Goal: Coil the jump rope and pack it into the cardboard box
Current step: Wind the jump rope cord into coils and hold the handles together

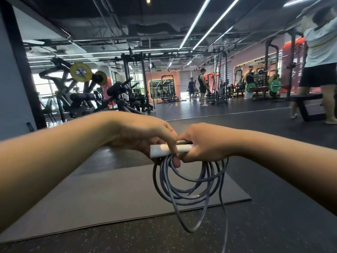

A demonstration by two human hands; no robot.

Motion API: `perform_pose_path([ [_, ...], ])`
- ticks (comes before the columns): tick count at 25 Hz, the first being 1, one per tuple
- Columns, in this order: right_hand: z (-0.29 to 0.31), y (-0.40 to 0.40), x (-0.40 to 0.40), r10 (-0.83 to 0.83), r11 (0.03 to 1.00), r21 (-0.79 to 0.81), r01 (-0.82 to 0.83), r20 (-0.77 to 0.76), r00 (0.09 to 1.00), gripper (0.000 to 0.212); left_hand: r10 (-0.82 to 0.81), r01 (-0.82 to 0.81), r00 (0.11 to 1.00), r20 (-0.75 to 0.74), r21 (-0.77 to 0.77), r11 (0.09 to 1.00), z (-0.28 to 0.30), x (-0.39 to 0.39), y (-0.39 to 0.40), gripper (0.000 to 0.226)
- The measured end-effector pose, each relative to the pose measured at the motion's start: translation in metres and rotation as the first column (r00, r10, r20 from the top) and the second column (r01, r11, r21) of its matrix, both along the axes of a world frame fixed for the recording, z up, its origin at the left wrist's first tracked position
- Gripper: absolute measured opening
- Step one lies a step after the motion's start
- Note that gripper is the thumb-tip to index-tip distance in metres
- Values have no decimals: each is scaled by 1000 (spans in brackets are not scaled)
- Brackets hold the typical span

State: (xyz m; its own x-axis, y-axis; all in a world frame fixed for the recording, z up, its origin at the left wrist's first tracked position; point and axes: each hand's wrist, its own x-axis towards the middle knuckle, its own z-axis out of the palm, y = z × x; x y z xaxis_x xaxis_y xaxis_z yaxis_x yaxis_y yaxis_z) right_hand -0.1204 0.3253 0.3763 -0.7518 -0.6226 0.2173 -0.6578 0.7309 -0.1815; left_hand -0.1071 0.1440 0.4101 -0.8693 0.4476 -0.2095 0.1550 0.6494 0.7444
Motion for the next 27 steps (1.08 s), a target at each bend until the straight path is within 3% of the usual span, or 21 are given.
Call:
perform_pose_path([
  [3, 1, -6, 0, -23, 998, 61, 30, -105, 994, 35, 14, -21, 999, -32, -247, 969, 7, -4, 15, 10],
  [6, -9, -6, -2, -20, 997, 77, 30, -132, 991, 25, -18, -43, 990, -138, -428, 903, 2, -3, 25, 18],
  [8, -13, -5, -2, 19, 998, 63, -14, -75, 997, 23, -103, -66, 964, -244, -597, 799, 2, -1, 26, 22],
  [10, -9, 3, -2, 78, 995, 57, -78, 5, 997, 40, -203, -101, 925, -320, -726, 680, 3, 1, 21, 21],
  [12, 0, 17, -2, 62, 998, 16, -64, 105, 992, 47, -269, -61, 916, -297, -767, 639, -1, 1, 6, 22],
  [14, 8, 37, -6, 39, 995, -99, -12, 280, 959, 35, -295, 42, 927, -233, -715, 698, -7, 2, -17, 15],
  [17, 7, 69, -24, -12, 979, -193, 72, 294, 956, 51, -277, 176, 952, -126, -516, 839, -11, 4, -55, 7],
  [21, -7, 100, -37, -153, 929, -285, 236, 285, 946, 61, -199, 162, 976, -86, -317, 934, -16, 11, -96, 9],
  [23, -18, 105, -40, -198, 898, -329, 291, 288, 937, 62, -93, 80, 989, -118, -109, 991, -21, 17, -102, 16],
  [25, -32, 100, -45, -145, 849, -440, 295, 343, 928, 58, 92, -65, 968, -234, 120, 991, -28, 17, -96, 31],
  [27, -49, 84, -54, 49, 717, -636, 287, 457, 888, 49, 250, -137, 938, -239, 406, 903, -35, 12, -82, 38],
])
